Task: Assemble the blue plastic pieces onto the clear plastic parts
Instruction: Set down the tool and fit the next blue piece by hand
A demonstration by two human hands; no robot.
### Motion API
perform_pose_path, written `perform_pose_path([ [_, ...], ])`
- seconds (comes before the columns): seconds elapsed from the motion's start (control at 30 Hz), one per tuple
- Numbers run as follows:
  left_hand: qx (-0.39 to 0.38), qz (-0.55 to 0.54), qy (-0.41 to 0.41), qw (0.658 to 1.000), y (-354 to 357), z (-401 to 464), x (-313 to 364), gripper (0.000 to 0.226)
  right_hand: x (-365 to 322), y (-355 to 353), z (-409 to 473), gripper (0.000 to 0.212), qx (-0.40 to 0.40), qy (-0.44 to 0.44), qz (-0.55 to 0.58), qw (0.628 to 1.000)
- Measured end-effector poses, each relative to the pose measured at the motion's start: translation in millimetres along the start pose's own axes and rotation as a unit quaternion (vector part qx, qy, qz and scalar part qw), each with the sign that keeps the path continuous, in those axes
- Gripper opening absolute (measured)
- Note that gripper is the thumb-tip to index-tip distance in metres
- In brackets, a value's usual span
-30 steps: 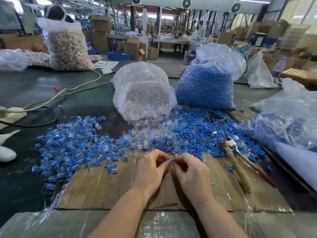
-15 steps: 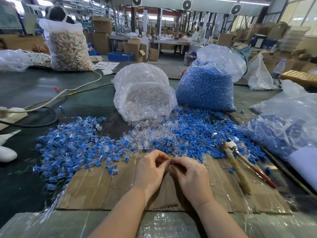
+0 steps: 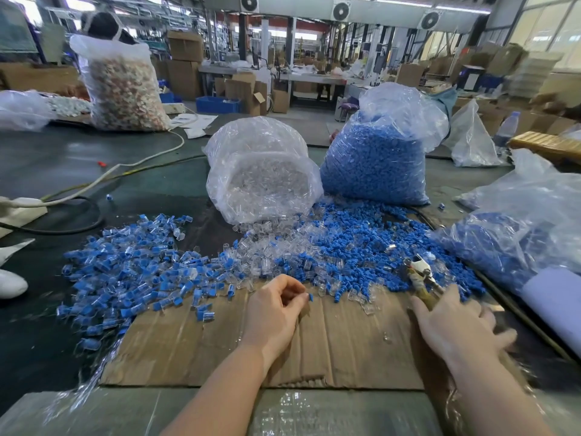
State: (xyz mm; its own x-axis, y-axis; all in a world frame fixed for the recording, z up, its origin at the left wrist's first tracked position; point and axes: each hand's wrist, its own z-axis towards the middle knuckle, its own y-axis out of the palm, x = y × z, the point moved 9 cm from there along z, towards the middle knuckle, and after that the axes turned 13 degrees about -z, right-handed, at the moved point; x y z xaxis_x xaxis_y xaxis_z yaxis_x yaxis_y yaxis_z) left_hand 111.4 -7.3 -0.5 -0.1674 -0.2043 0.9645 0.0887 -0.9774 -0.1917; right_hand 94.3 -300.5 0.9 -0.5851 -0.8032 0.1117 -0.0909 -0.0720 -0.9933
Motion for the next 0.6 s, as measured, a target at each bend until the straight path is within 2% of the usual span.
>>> perform_pose_path([
  [0.07, 0.005, -0.001, -0.001, 1.0, -1.2, 0.4, -0.7, 0.014, 4.6, 8.7, 4.4, 0.081, -0.033, -0.005, -0.008, 0.999],
  [0.17, 0.007, -0.01, -0.007, 1.0, -1.8, 0.3, -1.1, 0.013, 5.3, 6.4, 7.1, 0.08, -0.032, -0.023, -0.019, 0.999],
  [0.37, 0.019, -0.049, -0.044, 0.998, -5.6, 1.9, -5.1, 0.015, -5.5, -17.3, -2.5, 0.041, -0.005, -0.045, 0.021, 0.999],
  [0.43, 0.029, -0.085, -0.071, 0.993, -8.6, 4.6, -7.6, 0.012, -18.2, -33.5, -12.4, 0.036, 0.034, -0.091, 0.035, 0.995],
  [0.5, 0.032, -0.184, -0.129, 0.974, -7.0, 6.3, -13.4, 0.008, -40.3, -46.4, -27.1, 0.031, 0.055, -0.173, 0.077, 0.98],
  [0.6, 0.049, -0.29, -0.196, 0.936, -7.0, 6.4, -17.4, 0.006, -75.5, -51.8, -55.9, 0.02, -0.014, -0.279, 0.174, 0.944],
])
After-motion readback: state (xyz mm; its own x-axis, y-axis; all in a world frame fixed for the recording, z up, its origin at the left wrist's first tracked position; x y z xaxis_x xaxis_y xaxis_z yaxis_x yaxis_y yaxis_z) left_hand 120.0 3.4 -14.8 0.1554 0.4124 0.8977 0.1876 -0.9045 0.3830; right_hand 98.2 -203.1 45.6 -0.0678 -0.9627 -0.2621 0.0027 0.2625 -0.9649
